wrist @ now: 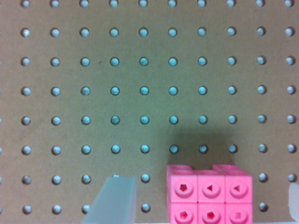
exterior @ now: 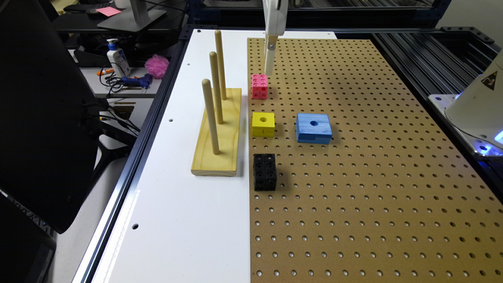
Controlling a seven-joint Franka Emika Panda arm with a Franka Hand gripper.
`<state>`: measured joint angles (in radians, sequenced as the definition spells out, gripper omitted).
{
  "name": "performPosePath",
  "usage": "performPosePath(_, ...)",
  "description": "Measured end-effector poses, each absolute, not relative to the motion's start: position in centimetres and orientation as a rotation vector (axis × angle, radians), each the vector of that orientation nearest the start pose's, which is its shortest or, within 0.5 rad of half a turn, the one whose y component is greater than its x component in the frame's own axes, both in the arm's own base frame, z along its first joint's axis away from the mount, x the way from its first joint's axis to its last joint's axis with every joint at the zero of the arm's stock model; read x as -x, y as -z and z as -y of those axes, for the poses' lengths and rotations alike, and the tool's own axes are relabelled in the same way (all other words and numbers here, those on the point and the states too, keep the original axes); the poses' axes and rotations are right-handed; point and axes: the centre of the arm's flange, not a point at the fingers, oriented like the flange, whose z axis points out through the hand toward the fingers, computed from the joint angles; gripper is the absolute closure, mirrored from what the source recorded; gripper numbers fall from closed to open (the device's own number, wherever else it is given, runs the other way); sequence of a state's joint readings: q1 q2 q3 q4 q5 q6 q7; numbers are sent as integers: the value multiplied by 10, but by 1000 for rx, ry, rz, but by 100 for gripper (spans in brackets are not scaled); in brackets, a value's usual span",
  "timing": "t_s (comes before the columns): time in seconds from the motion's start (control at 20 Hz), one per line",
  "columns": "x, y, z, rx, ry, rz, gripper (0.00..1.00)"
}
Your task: Pick up pink block.
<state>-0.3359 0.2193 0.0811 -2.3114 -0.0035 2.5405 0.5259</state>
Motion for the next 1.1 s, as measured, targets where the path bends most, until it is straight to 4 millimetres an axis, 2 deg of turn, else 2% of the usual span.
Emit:
performPosePath(0.1,-509,-246,132,2890,5,-1188,0)
performPosePath(0.25,-510,-222,131,2885,11,-1185,0)
performPosePath(0.35,-514,-216,128,2884,21,-1177,0)
performPosePath(0.7,-527,-220,116,2876,44,-1164,0)
performPosePath(0.95,-527,-183,115,2867,32,-1165,0)
performPosePath(1.1,-533,-177,116,2864,38,-1165,0)
